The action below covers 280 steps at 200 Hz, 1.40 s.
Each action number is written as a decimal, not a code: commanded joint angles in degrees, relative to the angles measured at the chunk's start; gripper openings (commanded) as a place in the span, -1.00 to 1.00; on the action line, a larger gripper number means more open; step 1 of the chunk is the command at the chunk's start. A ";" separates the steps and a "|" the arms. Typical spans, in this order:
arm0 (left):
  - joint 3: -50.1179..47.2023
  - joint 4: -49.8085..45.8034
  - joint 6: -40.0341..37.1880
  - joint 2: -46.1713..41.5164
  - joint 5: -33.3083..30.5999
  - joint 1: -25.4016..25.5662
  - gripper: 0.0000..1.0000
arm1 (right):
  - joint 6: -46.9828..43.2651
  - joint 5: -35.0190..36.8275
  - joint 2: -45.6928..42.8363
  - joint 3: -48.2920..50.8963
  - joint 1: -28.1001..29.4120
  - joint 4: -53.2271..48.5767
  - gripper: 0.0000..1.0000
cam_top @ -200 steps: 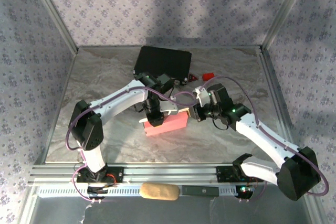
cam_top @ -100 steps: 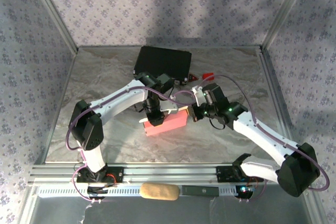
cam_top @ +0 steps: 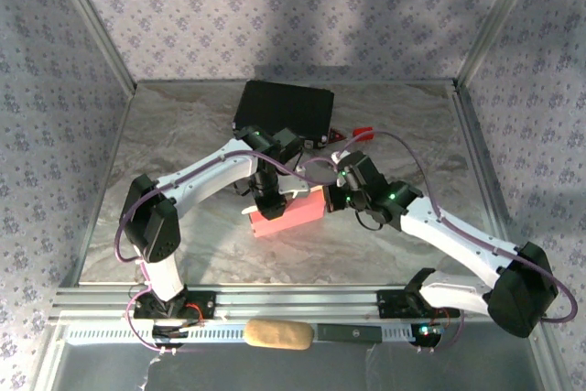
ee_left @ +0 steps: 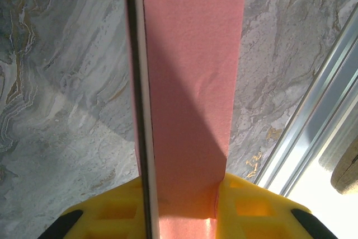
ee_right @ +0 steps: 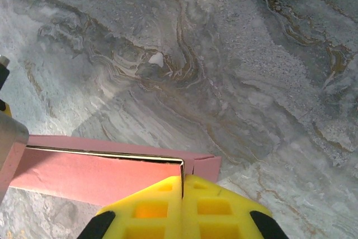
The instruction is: Fold the paper box
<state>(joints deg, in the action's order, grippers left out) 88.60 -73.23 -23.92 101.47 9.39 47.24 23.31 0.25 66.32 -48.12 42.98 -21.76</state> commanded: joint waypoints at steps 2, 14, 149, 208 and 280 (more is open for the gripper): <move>-0.52 6.97 0.28 1.38 -4.29 -0.24 -0.53 | 4.82 -1.52 0.12 1.05 2.66 2.64 -1.00; -0.44 7.17 0.45 1.36 -4.58 -0.22 -0.53 | 5.32 -1.04 0.25 0.73 3.08 2.47 -1.00; -0.83 9.74 2.29 1.11 -8.48 -0.73 -0.45 | 7.32 12.53 -1.90 6.69 10.69 4.09 -1.00; -3.46 14.16 4.60 -1.76 -9.04 -1.28 -0.34 | 7.28 17.71 -2.79 11.27 12.99 6.66 -1.00; -7.09 20.94 10.02 -13.49 -3.80 -1.73 -0.05 | 7.35 20.64 -2.08 9.81 14.56 4.98 -1.00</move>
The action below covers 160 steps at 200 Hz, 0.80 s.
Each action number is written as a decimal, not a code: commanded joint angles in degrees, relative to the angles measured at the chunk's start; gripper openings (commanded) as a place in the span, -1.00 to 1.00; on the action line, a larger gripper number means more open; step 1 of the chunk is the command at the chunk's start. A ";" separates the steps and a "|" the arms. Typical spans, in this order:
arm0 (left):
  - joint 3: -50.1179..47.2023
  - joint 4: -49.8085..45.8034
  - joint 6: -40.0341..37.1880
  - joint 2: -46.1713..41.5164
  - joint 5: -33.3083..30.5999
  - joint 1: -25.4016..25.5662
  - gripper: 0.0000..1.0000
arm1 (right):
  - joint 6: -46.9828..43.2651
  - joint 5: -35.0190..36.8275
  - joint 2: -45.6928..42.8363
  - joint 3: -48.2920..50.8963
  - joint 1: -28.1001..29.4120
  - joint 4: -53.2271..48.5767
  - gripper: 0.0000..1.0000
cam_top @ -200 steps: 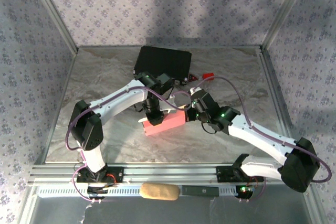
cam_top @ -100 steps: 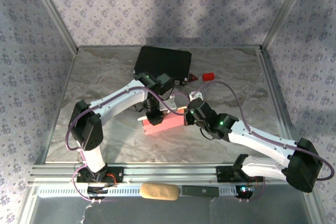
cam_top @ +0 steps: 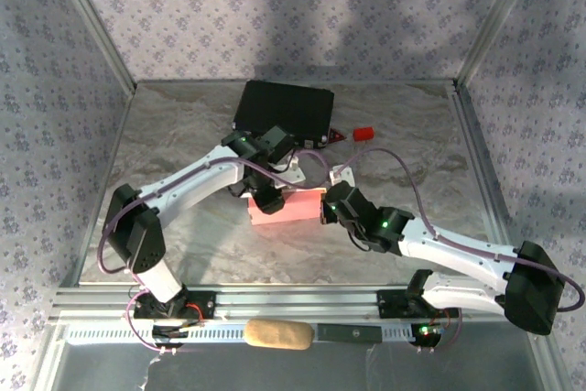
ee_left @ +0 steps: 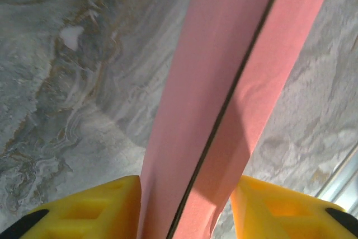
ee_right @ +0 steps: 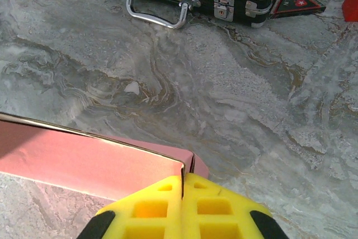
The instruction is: Fold the paper box
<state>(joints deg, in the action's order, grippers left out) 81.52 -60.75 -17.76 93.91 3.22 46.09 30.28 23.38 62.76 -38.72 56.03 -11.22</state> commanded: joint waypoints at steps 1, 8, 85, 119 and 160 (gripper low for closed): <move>-0.11 8.50 4.00 -6.10 2.47 -0.65 -0.05 | 0.39 -2.47 1.48 0.41 1.48 -5.52 -1.00; -0.65 8.99 4.70 -7.47 3.10 -0.82 -0.04 | 0.35 -2.31 1.57 0.48 1.62 -5.56 -1.00; -9.84 9.27 15.83 -23.48 -3.60 -4.48 0.00 | 0.40 -1.83 2.43 -1.77 1.89 -6.95 -1.00; -12.39 1.69 26.13 -28.30 -4.34 -4.65 -0.30 | 1.05 -1.67 4.30 -3.44 1.79 -8.32 -1.00; -17.19 -1.40 28.79 -31.73 -9.90 -1.77 -0.31 | 1.52 -1.99 5.73 -5.46 1.29 -10.13 -1.00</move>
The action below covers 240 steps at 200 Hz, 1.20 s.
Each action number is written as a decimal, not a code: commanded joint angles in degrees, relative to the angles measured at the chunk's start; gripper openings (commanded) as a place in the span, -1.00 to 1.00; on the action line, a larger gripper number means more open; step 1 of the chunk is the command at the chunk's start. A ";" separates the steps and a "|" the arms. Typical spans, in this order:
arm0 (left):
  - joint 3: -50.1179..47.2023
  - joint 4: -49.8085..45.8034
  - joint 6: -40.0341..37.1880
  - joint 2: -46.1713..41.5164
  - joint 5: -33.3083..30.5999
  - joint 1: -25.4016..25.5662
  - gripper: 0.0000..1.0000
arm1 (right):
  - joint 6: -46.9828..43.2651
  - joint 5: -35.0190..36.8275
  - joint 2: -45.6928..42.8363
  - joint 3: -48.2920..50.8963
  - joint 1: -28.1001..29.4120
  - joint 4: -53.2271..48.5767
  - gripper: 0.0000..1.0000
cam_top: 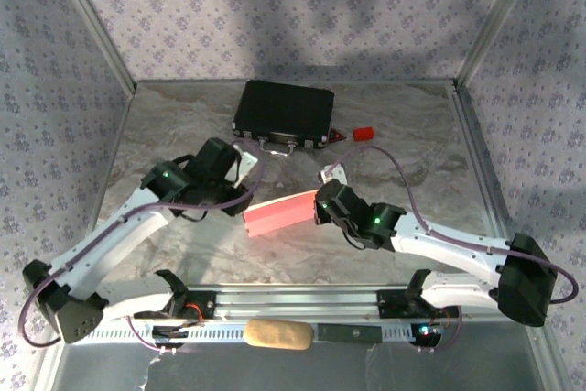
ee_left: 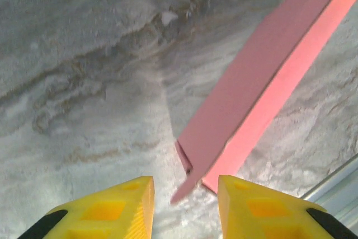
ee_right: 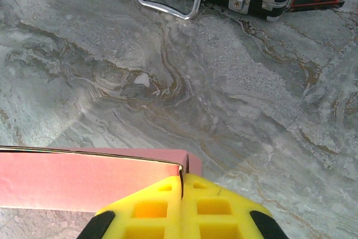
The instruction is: Fold the paper box
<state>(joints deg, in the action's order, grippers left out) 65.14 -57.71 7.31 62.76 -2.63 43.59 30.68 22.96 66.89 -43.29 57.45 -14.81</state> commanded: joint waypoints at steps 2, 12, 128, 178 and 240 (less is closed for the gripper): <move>-0.70 -4.72 3.73 -0.42 -4.22 0.77 -0.31 | 1.14 -1.62 1.65 -0.93 -0.19 -6.62 -1.00; -0.03 -5.92 3.59 0.69 -4.23 0.72 -0.34 | 1.23 -2.15 1.93 -1.00 -0.53 -6.60 -1.00; -0.83 -1.77 3.46 7.24 0.49 0.80 -0.48 | 1.32 -3.45 2.43 -1.62 -1.74 -6.61 -1.00; -0.88 -0.99 4.02 8.12 1.40 1.05 -0.69 | 1.49 -3.32 2.54 -1.96 -1.81 -6.89 -1.00; 0.39 0.98 8.83 8.39 1.43 1.32 -0.85 | 3.40 -2.58 2.28 -1.76 -1.56 -7.40 -1.00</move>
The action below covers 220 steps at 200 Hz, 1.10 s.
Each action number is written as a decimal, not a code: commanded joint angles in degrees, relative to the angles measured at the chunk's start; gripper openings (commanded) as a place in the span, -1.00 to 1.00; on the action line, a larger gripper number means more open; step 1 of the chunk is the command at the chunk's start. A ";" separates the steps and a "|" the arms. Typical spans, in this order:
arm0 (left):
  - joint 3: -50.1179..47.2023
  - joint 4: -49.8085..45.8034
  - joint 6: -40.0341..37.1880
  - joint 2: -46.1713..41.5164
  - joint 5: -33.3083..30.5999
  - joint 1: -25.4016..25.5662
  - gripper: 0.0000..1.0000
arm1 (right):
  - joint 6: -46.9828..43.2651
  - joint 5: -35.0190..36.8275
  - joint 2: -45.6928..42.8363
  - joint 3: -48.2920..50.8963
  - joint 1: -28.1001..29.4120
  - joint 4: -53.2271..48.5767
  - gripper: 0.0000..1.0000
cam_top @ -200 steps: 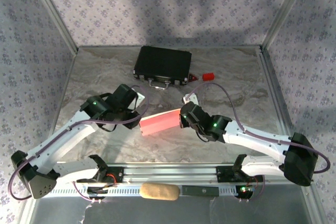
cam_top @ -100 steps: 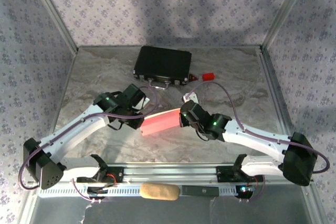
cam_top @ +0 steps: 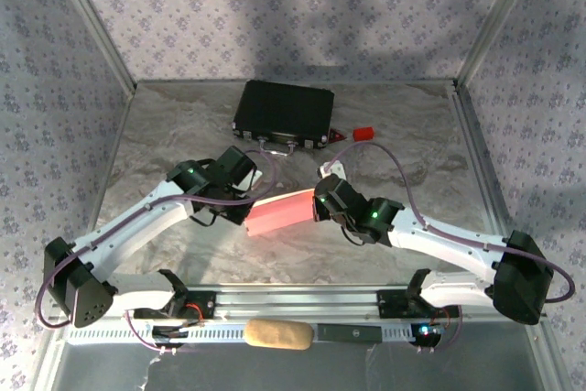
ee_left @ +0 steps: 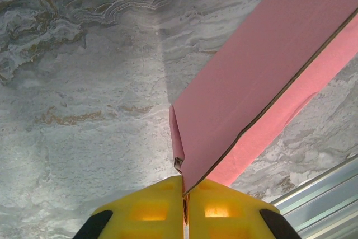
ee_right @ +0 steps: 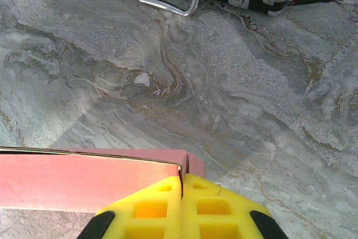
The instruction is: Fold the paper box
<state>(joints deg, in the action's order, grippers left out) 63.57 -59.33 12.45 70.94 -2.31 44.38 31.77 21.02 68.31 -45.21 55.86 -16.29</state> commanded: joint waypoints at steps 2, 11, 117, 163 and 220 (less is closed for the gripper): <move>1.94 2.81 3.92 0.24 1.19 0.60 -0.85 | 2.44 -0.56 0.86 0.20 0.06 -5.89 -1.00; 2.08 3.70 5.48 0.40 1.38 0.66 -0.88 | 3.26 -0.24 0.94 0.13 0.19 -6.03 -1.00; -0.48 14.78 18.29 1.01 -2.51 0.59 -1.00 | 14.12 6.36 2.07 -1.72 4.08 -9.02 -1.00; -4.16 19.54 17.39 -0.91 -4.55 0.68 -1.00 | 16.42 8.54 1.48 -1.47 4.87 -10.48 -1.00; -9.68 26.08 14.84 -4.40 -5.71 0.71 -1.00 | 17.34 10.30 1.21 -1.46 5.32 -11.32 -1.00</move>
<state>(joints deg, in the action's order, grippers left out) 55.11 -38.83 28.69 67.88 -8.71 44.40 47.22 31.64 69.01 -46.46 60.53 -22.57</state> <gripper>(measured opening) 0.046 0.061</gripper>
